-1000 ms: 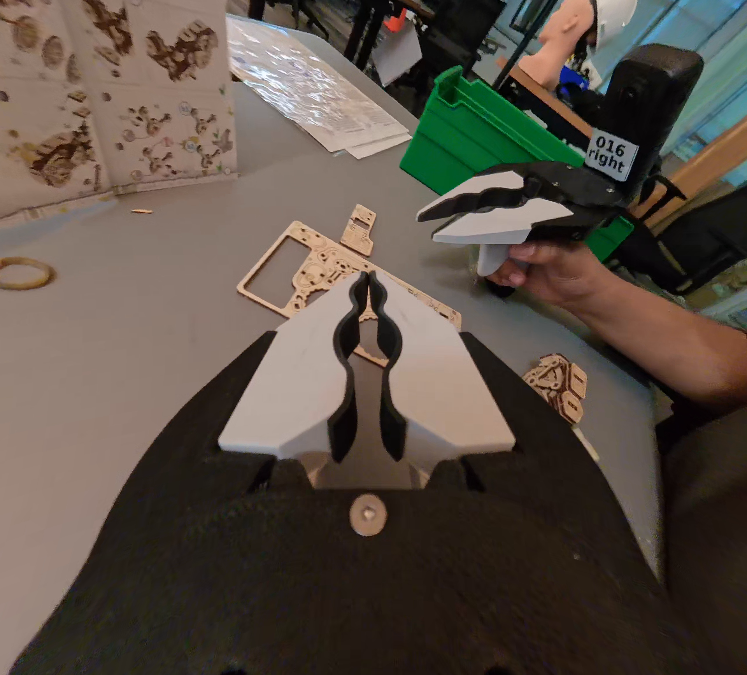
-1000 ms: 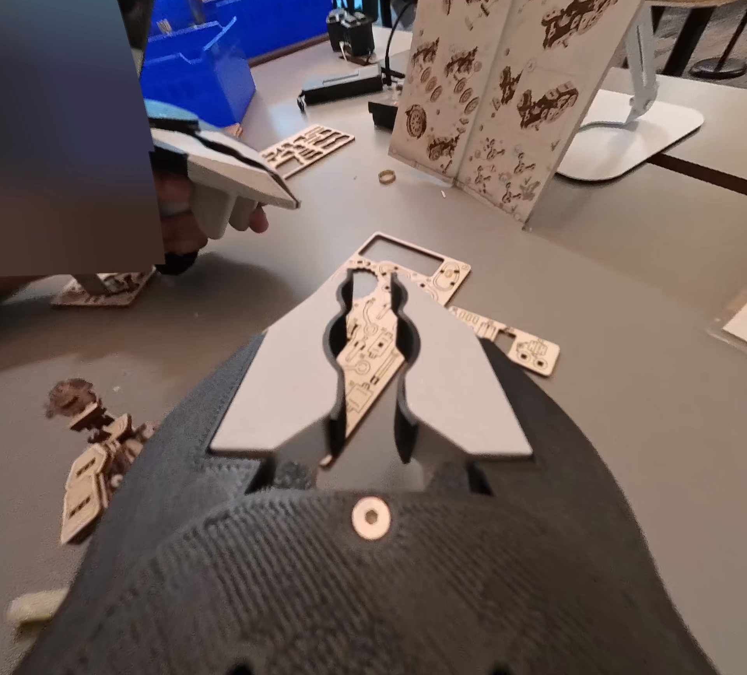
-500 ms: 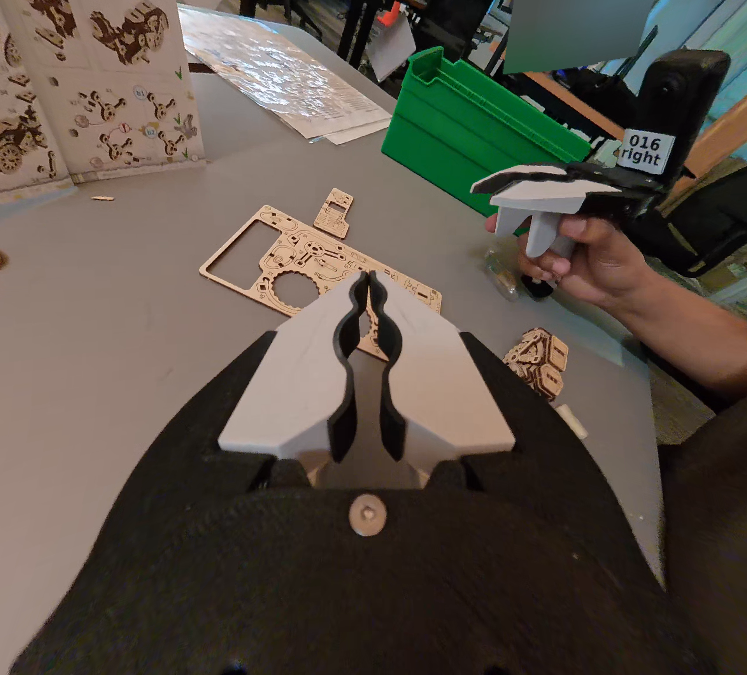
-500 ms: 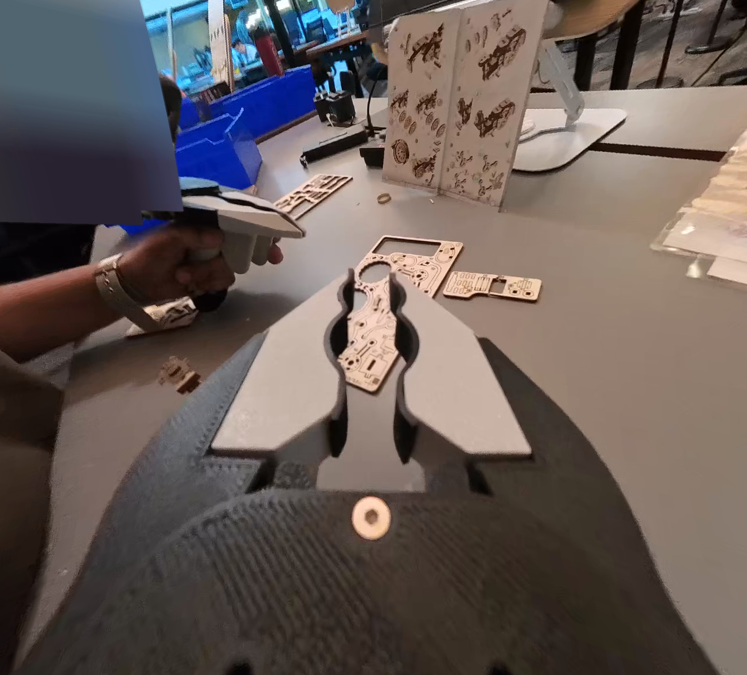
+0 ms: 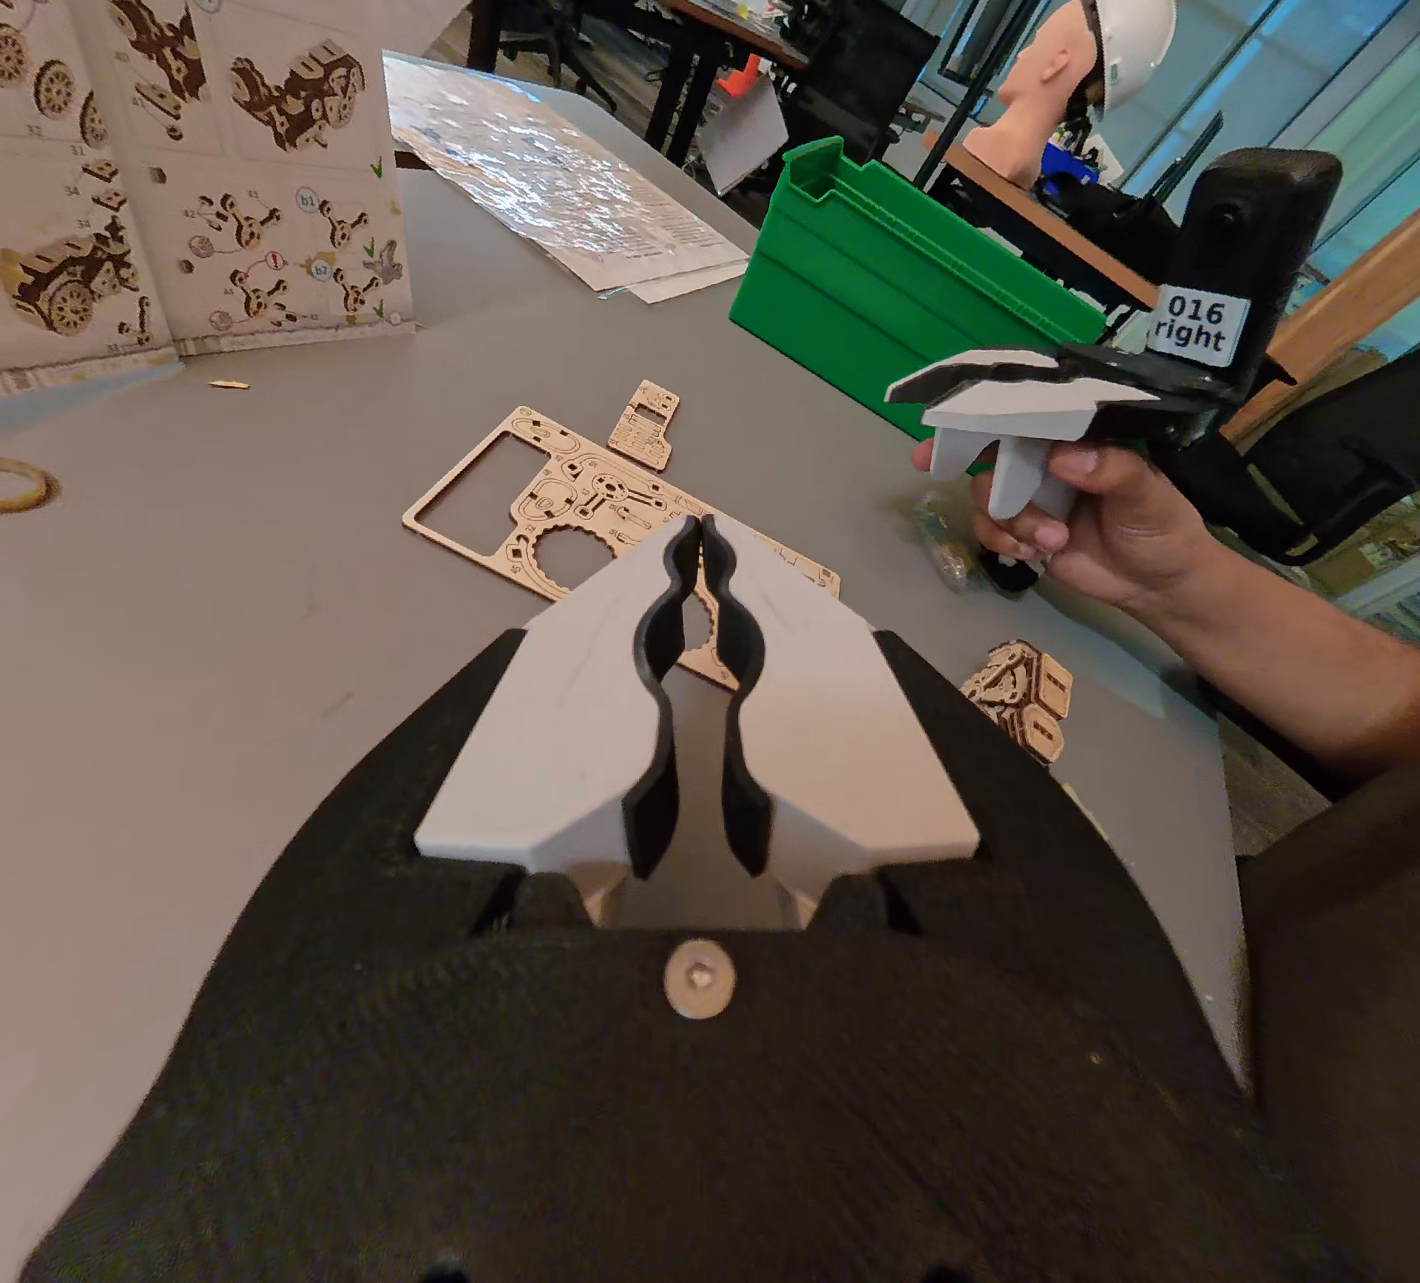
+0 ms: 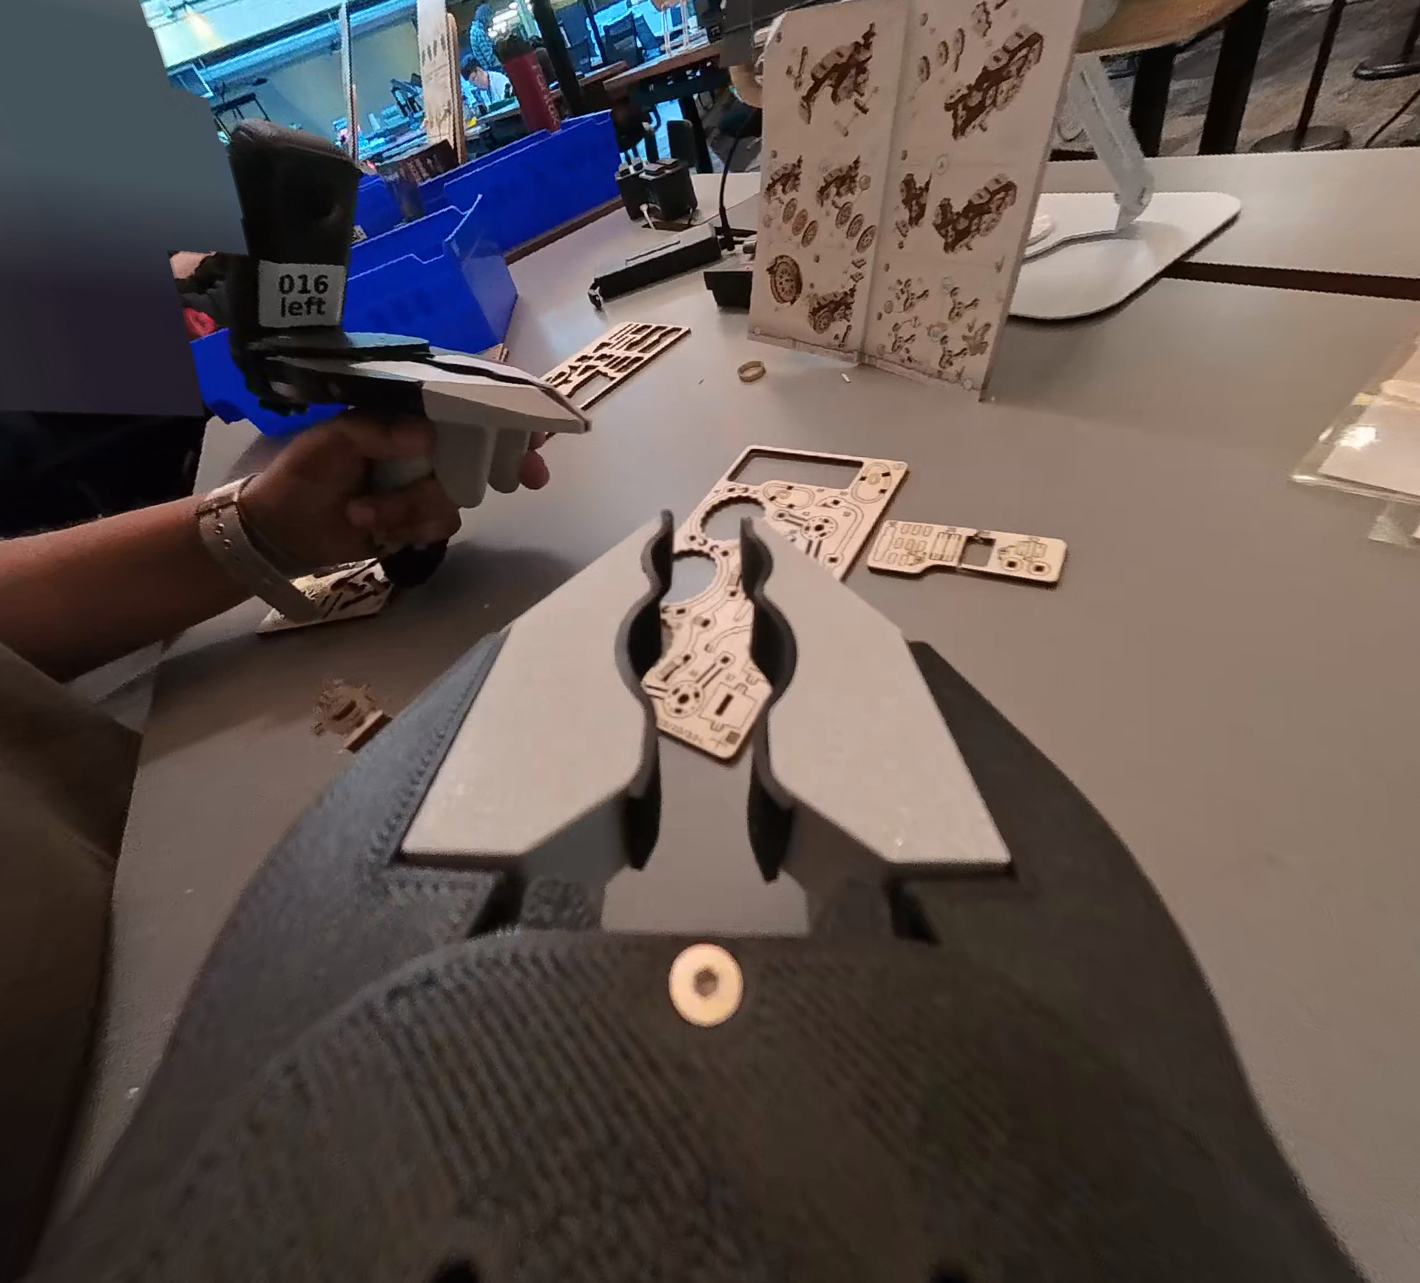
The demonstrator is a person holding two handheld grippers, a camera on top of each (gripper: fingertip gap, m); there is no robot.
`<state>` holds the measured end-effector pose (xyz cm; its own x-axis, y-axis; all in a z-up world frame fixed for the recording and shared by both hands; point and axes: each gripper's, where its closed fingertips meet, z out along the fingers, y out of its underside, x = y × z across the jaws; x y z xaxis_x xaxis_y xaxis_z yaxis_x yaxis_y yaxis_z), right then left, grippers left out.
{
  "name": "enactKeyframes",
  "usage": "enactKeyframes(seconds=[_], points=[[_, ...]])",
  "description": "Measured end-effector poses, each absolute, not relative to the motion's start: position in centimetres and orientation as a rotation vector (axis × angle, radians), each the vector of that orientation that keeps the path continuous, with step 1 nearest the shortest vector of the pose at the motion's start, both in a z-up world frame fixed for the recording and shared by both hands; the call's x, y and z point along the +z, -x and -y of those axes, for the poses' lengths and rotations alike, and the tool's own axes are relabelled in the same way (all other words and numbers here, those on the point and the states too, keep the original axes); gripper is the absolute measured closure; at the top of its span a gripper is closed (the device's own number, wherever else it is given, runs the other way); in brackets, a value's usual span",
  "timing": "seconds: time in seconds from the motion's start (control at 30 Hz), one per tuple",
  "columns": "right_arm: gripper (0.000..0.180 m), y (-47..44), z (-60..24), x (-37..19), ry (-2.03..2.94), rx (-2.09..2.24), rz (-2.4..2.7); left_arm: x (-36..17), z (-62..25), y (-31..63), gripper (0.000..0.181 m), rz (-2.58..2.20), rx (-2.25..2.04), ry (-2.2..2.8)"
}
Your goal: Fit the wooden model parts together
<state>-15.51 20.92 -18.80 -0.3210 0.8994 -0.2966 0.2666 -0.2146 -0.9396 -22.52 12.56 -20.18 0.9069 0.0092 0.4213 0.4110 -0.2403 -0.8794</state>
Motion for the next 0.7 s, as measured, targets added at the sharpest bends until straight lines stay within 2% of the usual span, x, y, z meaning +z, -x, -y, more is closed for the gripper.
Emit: enactKeyframes(seconds=[0.4,0.6,0.7], points=[[0.163,15.2,-19.8,-18.6,1.375,1.553,1.562,-19.4,-12.5,23.1,0.181,0.343,-0.383,1.734],[0.164,14.9,-21.3,-18.7,1.388,1.513,1.527,-16.7,-10.8,25.9,0.181,0.439,-0.351,1.628],[0.167,15.3,-21.6,-19.1,1.334,1.332,1.588,-15.9,-8.3,28.2,0.181,0.491,-0.278,1.587]])
